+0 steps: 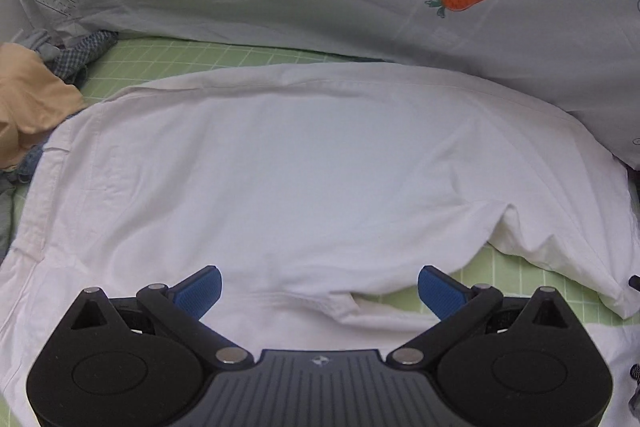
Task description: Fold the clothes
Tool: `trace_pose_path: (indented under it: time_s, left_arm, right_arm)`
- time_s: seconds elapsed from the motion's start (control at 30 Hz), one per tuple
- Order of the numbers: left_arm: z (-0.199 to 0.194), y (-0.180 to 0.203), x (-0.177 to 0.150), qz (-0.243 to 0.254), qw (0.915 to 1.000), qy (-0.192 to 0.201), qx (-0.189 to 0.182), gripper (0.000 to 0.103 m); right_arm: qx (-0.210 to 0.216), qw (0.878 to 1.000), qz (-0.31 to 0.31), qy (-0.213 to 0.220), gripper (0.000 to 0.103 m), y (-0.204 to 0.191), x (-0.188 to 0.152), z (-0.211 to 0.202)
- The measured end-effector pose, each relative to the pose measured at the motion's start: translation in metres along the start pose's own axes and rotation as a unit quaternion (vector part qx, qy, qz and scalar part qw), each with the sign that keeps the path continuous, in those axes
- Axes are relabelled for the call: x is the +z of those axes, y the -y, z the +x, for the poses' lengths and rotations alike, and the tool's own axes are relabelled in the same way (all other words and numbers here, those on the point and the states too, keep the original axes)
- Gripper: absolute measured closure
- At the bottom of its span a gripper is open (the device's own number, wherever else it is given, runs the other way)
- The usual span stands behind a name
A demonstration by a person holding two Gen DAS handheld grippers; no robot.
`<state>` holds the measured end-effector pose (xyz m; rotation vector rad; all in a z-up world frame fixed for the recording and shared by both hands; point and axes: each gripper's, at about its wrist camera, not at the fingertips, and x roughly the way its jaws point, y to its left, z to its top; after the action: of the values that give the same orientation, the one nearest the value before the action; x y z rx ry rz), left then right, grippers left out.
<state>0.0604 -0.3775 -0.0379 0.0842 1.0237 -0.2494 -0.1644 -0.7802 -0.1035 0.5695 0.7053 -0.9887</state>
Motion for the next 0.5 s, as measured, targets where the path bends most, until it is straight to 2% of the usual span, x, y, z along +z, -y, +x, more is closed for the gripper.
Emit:
trace_pose_path:
  time_s: [0.03,0.07,0.17,0.27,0.3,0.37,0.4,0.43,0.5]
  left_arm:
    - [-0.006,0.0,-0.003,-0.003,1.0,0.002,0.006,0.0]
    - [-0.012,-0.001,-0.007,-0.007,0.9999,0.004,0.013,0.0]
    - [-0.03,-0.013,-0.021,-0.027,0.999,0.012,0.034,0.0]
    - [-0.045,-0.037,-0.041,-0.063,0.9963,0.017,0.056,0.0]
    - [-0.049,-0.047,-0.049,-0.076,0.9949,0.017,0.064,0.0]
    - [-0.054,-0.07,-0.062,-0.103,0.9914,0.012,0.079,0.0]
    - [-0.057,-0.084,-0.068,-0.118,0.9893,0.011,0.084,0.0]
    - [-0.06,-0.098,-0.074,-0.134,0.9871,0.01,0.087,0.0]
    - [-0.063,-0.127,-0.086,-0.167,0.9822,0.009,0.086,0.0]
  right_arm:
    - [0.001,1.0,-0.01,0.002,0.086,0.004,0.004,0.003]
    - [0.001,1.0,-0.018,0.006,0.094,0.009,0.007,0.007]
    - [-0.014,0.999,-0.032,0.023,0.095,0.026,0.016,0.017]
    - [-0.031,0.998,-0.051,0.018,0.093,0.03,0.024,0.021]
    - [-0.03,0.998,-0.056,0.011,0.083,0.03,0.025,0.021]
    - [-0.022,0.998,-0.055,0.0,0.039,0.028,0.019,0.011]
    - [-0.02,0.998,-0.054,-0.001,0.007,0.026,0.013,0.002]
    - [-0.02,0.998,-0.054,0.003,0.002,0.023,0.003,-0.011]
    - [-0.017,0.998,-0.053,0.006,0.002,0.016,-0.019,-0.037]
